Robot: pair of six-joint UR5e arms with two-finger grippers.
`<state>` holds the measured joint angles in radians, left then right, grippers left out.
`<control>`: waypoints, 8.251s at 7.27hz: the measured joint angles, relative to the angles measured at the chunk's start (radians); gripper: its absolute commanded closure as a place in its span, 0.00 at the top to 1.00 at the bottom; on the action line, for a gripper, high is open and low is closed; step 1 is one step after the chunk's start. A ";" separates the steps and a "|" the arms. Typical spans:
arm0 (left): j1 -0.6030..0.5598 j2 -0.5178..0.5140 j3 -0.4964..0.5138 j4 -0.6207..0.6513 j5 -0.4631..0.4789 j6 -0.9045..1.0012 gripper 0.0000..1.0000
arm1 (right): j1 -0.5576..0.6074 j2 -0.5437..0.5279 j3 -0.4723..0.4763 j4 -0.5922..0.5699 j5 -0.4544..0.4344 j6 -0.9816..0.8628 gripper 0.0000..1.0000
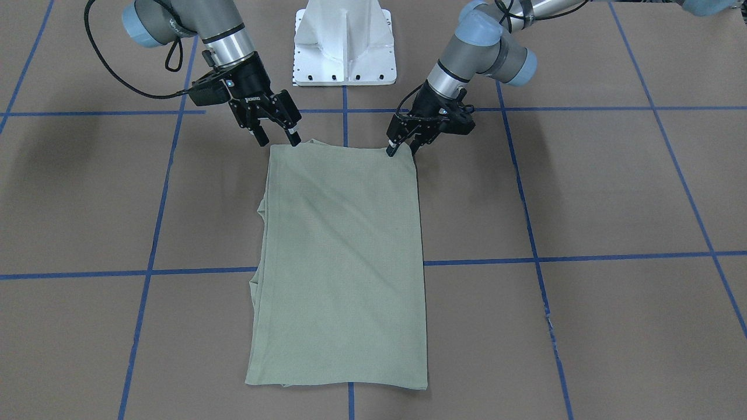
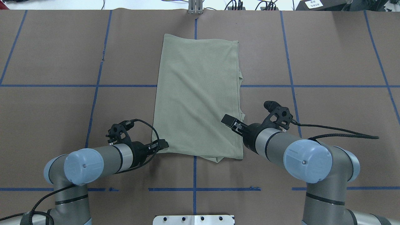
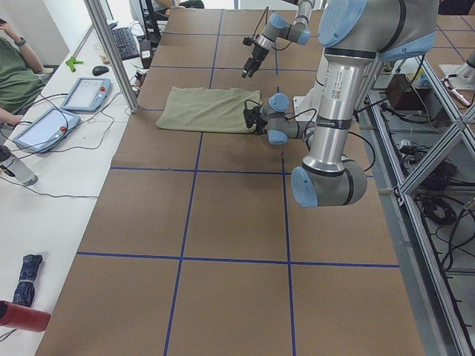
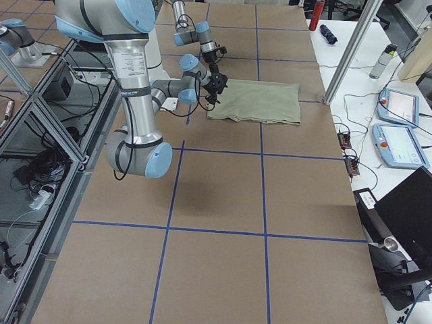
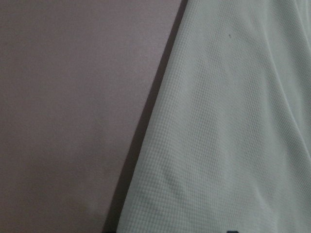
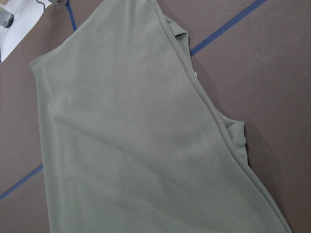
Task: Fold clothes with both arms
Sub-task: 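Grasp the near edge of the folded shirt with both grippers, then fold the near half with both grippers away from the robot over the far half, then release the shirt and raise the left gripper while the right gripper presses the fold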
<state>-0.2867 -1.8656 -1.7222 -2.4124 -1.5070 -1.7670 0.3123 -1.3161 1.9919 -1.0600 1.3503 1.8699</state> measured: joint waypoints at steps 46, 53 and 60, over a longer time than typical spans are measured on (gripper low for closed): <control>-0.497 -0.204 0.094 0.348 -0.312 0.777 1.00 | 0.141 0.558 -0.564 -0.297 0.163 -0.511 1.00; -0.499 -0.203 0.084 0.348 -0.314 0.770 1.00 | 0.162 0.638 -0.731 -0.296 0.097 -0.655 1.00; -0.499 -0.182 0.051 0.349 -0.315 0.768 1.00 | 0.312 0.745 -0.823 -0.278 0.166 -0.633 1.00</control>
<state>-0.7854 -2.0472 -1.6716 -2.0632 -1.8224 -0.9993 0.6239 -0.5707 1.1691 -1.3379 1.5162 1.2371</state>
